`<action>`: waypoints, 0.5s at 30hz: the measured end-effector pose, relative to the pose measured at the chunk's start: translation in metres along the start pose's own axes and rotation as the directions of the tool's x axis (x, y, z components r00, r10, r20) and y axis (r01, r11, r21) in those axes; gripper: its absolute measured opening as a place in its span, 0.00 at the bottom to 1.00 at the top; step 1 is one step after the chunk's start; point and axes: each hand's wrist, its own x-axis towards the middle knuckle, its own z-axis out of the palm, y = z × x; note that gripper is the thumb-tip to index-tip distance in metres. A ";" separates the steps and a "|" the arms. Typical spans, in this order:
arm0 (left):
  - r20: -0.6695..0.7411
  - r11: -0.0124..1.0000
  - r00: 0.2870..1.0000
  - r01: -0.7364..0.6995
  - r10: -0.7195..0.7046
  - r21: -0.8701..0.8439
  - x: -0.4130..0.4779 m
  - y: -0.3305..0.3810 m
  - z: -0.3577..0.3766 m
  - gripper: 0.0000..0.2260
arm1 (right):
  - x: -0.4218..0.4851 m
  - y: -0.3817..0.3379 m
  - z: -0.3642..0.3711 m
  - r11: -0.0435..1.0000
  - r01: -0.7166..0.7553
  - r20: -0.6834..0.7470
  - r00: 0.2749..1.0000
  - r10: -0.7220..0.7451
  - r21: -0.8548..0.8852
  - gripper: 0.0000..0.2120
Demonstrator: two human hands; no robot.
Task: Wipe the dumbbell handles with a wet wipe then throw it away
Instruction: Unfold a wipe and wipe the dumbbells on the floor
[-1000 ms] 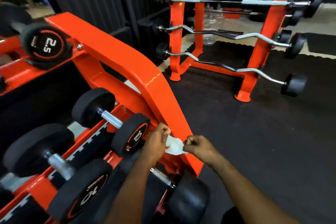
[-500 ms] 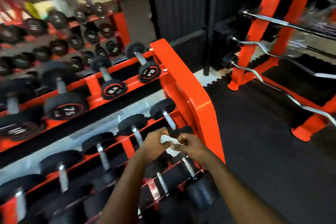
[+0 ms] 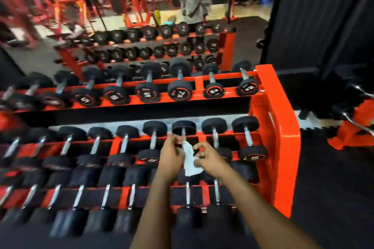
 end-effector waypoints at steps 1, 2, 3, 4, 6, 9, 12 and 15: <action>-0.068 1.000 0.998 0.008 -0.008 -0.010 -0.012 0.001 -0.012 0.19 | -0.007 -0.006 0.013 1.000 -0.019 0.070 0.997 0.019 0.007 0.16; -0.097 0.998 0.994 0.046 -0.049 -0.031 -0.020 -0.002 -0.020 0.17 | -0.009 -0.006 0.021 0.999 -0.030 0.097 0.995 0.028 0.019 0.15; -0.108 0.992 0.988 0.105 -0.111 -0.065 -0.034 -0.003 -0.035 0.16 | -0.014 -0.012 0.036 1.000 -0.024 0.119 0.993 0.022 0.017 0.14; -0.060 0.981 0.983 0.165 -0.172 -0.106 -0.038 -0.005 -0.038 0.13 | -0.014 -0.012 0.041 0.999 -0.026 0.095 0.995 0.021 0.043 0.13; -0.002 0.943 0.956 0.289 -0.293 -0.167 -0.056 -0.014 -0.052 0.07 | -0.018 -0.020 0.057 0.998 -0.009 0.095 0.996 0.002 0.066 0.11; -0.116 0.941 0.943 0.289 -0.311 -0.175 -0.083 -0.015 -0.065 0.08 | -0.021 -0.023 0.072 0.998 0.000 0.103 0.995 -0.007 0.067 0.11; -0.231 0.955 0.926 0.288 -0.297 -0.074 -0.104 -0.010 -0.075 0.10 | -0.025 -0.026 0.082 0.996 0.037 0.162 0.985 -0.051 0.087 0.14; -0.335 0.944 0.893 0.329 -0.299 0.035 -0.126 -0.004 -0.083 0.10 | -0.028 -0.030 0.090 0.993 0.035 0.271 0.960 -0.066 0.116 0.14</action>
